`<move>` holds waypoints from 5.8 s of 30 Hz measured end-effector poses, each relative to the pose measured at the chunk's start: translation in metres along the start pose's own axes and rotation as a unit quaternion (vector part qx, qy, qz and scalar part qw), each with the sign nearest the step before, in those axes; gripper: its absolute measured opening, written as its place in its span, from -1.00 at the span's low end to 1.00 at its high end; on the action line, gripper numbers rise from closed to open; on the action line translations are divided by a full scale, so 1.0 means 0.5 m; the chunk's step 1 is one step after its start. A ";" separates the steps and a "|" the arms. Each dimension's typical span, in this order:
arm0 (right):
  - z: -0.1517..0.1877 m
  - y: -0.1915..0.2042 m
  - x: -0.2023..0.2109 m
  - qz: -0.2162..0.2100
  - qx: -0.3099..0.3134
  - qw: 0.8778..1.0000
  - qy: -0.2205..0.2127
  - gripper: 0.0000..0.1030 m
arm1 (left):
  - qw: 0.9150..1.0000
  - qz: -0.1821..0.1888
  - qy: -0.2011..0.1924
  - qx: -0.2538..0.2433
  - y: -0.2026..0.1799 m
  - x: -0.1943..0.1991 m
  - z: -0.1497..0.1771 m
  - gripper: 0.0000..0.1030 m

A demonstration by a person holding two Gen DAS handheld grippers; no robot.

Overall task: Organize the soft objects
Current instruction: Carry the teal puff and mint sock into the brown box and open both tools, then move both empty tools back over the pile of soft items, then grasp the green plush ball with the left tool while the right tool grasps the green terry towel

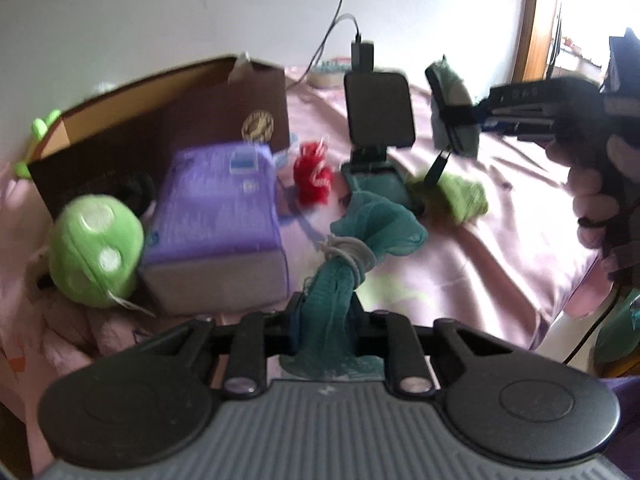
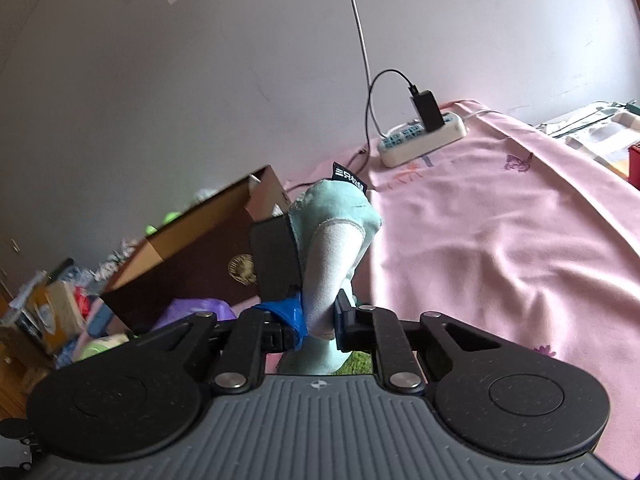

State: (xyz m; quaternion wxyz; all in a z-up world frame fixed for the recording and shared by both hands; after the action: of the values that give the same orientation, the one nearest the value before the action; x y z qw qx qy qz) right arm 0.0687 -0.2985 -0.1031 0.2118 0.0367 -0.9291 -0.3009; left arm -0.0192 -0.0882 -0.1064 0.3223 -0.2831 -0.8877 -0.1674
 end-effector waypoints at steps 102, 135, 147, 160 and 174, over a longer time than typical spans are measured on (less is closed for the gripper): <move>-0.124 0.282 -0.376 -0.062 0.086 0.975 0.194 -0.86 | 0.959 -0.240 -0.027 0.148 0.408 -0.079 -0.316 0.22; -0.060 0.251 -0.161 -0.097 0.094 0.979 0.152 -0.75 | 0.966 -0.193 -0.017 0.169 0.328 0.044 -0.186 0.30; -0.040 0.162 -0.086 -0.066 0.058 0.987 0.132 -0.70 | 0.973 -0.154 -0.017 0.173 0.289 0.043 -0.131 0.30; 0.000 0.068 -0.024 0.005 0.045 0.992 0.119 -0.65 | 0.974 -0.123 -0.046 0.185 0.251 0.028 -0.090 0.30; 0.050 -0.033 0.000 0.085 0.043 0.987 0.129 -0.60 | 0.974 -0.137 -0.056 0.173 0.239 0.009 -0.042 0.33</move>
State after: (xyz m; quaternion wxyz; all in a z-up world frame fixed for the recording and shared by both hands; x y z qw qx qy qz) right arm 0.0575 -0.2984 -0.1306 0.3532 0.0053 -0.9058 -0.2341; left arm 0.0611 -0.0027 -0.0742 0.2904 -0.1081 -0.9500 -0.0376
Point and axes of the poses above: each gripper's, at about its wrist camera, not at the fingertips, and x roughly against the way its jaws point, y to its left, z to its underside, the point moved 5 cm from there along -x, roughly the way its jaws point, and after that the axes turned 10 degrees about -z, right-handed, at the moved point
